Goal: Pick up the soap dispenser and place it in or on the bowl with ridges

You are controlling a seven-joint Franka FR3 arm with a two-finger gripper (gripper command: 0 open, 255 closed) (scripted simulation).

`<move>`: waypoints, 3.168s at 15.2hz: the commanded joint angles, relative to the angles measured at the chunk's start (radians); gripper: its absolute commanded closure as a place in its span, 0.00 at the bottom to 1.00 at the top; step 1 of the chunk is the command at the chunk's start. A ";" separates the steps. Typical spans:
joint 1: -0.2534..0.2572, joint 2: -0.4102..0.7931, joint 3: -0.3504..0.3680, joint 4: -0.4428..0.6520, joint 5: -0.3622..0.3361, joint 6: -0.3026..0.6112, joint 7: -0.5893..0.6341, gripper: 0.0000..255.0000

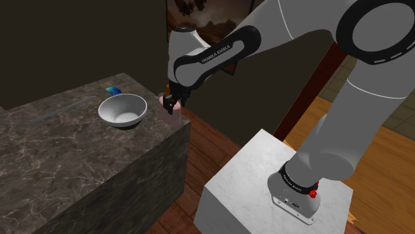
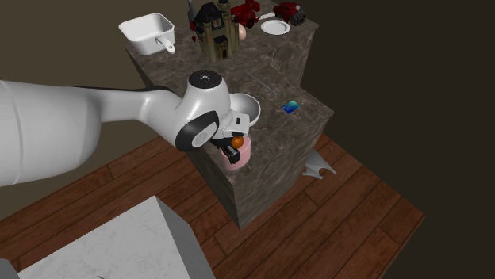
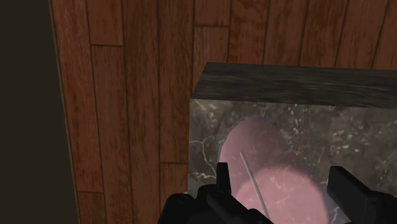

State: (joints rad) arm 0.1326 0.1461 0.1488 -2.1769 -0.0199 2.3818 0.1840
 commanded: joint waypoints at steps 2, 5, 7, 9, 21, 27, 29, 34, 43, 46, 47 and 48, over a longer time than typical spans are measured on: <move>0.000 0.001 0.000 -0.001 0.000 0.001 0.000 1.00; 0.000 -0.007 0.000 0.004 0.002 -0.012 -0.001 1.00; -0.001 -0.023 0.001 0.013 0.005 -0.037 -0.004 1.00; -0.002 -0.038 0.001 0.023 0.009 -0.063 -0.006 1.00; -0.004 -0.115 0.002 0.101 0.024 -0.216 -0.016 1.00; -0.005 -0.143 0.002 0.151 0.029 -0.294 -0.019 1.00; -0.005 -0.150 0.002 0.170 0.030 -0.320 -0.019 1.00; -0.005 -0.166 0.001 0.220 0.032 -0.385 -0.020 1.00; 0.061 0.068 0.050 0.543 -0.023 -0.479 0.106 1.00; 0.099 0.185 0.062 0.708 -0.052 -0.530 0.153 1.00; 0.113 0.227 0.064 0.771 -0.062 -0.551 0.167 1.00; 0.128 0.272 0.066 0.837 -0.072 -0.574 0.181 1.00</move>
State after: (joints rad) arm 0.2468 0.3660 0.2132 -1.4159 -0.0801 1.8323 0.3516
